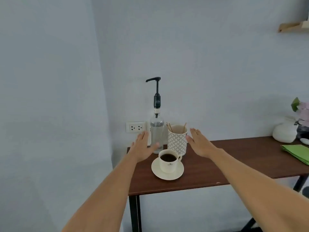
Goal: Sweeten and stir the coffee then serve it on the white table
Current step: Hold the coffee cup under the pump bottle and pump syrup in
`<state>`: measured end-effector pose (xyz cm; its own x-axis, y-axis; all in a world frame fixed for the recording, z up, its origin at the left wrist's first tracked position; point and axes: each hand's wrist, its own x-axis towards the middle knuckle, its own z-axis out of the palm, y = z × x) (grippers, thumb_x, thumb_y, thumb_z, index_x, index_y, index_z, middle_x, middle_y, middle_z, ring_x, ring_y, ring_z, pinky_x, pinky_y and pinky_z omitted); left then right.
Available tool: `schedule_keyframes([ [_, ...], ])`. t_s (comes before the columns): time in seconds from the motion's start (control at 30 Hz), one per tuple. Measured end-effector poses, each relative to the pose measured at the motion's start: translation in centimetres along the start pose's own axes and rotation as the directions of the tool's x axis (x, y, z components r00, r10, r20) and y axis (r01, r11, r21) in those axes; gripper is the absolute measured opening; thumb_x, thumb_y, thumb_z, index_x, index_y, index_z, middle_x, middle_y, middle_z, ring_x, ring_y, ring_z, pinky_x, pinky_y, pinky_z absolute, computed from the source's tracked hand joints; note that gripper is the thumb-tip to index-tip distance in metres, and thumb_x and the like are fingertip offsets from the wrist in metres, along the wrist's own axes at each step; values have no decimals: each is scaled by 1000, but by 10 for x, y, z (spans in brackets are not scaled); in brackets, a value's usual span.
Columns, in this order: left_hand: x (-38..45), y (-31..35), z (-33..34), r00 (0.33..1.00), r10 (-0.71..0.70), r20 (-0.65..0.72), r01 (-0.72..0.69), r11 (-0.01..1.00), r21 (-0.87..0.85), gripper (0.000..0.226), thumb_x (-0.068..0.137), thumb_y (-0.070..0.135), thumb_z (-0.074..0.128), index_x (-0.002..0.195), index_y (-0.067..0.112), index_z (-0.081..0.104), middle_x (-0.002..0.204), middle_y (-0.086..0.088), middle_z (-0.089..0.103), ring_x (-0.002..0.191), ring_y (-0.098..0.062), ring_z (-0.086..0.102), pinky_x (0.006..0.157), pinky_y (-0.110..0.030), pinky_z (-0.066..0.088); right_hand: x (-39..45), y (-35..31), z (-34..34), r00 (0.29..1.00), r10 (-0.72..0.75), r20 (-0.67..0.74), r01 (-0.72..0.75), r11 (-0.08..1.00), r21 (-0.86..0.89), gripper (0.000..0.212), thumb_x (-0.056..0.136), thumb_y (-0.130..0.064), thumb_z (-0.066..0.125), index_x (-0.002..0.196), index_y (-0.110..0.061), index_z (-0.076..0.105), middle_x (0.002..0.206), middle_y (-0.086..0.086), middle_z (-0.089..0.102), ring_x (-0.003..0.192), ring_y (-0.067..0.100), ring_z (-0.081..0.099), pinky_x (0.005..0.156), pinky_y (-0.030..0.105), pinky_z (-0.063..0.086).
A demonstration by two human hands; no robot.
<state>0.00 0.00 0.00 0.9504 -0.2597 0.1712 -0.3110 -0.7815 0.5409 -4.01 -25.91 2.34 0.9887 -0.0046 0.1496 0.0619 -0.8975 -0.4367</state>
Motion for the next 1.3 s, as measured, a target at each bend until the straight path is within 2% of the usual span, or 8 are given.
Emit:
schedule_keyframes([
  [0.27,-1,-18,70,977,-5,212,76,941,-330,141,49,66,89,157,35,4,165,8,17,152,-16,17,123,-48,20,18,22,70,990,-49,129,11,960,279,57,106,-39,27,157,-15,17,164,7,24,152,24,20,123,39,17],
  [0.43,-2,-16,111,997,39,64,-3,877,-481,99,54,34,98,135,41,42,131,18,60,125,-3,55,106,-38,45,29,32,98,990,-84,116,22,889,457,51,105,-38,31,152,-18,35,154,-4,41,145,13,34,113,21,23],
  [0.5,-2,-11,121,1000,8,4,-5,857,-514,97,54,31,98,132,44,42,128,20,61,123,0,56,104,-32,45,31,35,104,989,-88,114,13,843,538,47,105,-36,34,147,-19,44,144,-11,49,135,4,41,106,14,27],
  [0.57,-1,-8,131,997,-48,-53,12,847,-532,107,50,44,97,139,44,37,130,23,59,126,1,53,110,-41,42,35,42,112,992,-74,101,-1,803,597,41,105,-34,37,141,-22,52,140,-11,56,129,2,49,104,14,35],
  [0.67,2,-5,143,981,-148,-125,58,840,-539,119,45,56,94,144,44,29,131,29,56,129,2,50,114,-48,37,42,55,124,993,-69,95,-6,779,627,35,105,-28,41,135,-27,59,131,-12,65,124,2,56,109,32,45],
  [0.93,3,10,142,942,-166,-290,-4,862,-507,90,51,27,93,125,45,45,117,27,63,111,4,62,91,-18,52,46,57,119,989,-99,113,3,765,644,33,104,-22,44,132,-27,61,119,-14,71,112,1,65,95,31,57],
  [1.07,8,14,120,937,-135,-323,-55,855,-516,86,49,16,95,122,35,53,113,16,68,109,-7,66,88,-22,55,48,39,97,983,-174,60,97,764,638,31,104,-19,45,127,-30,62,110,-15,75,106,1,68,86,22,59],
  [1.3,35,20,49,923,-87,-374,-116,866,-487,81,48,19,95,115,36,53,100,17,71,96,-4,69,78,-15,53,77,-15,37,937,-338,-92,336,795,505,26,103,-24,45,118,-32,65,103,-20,73,101,1,68,82,16,55],
])
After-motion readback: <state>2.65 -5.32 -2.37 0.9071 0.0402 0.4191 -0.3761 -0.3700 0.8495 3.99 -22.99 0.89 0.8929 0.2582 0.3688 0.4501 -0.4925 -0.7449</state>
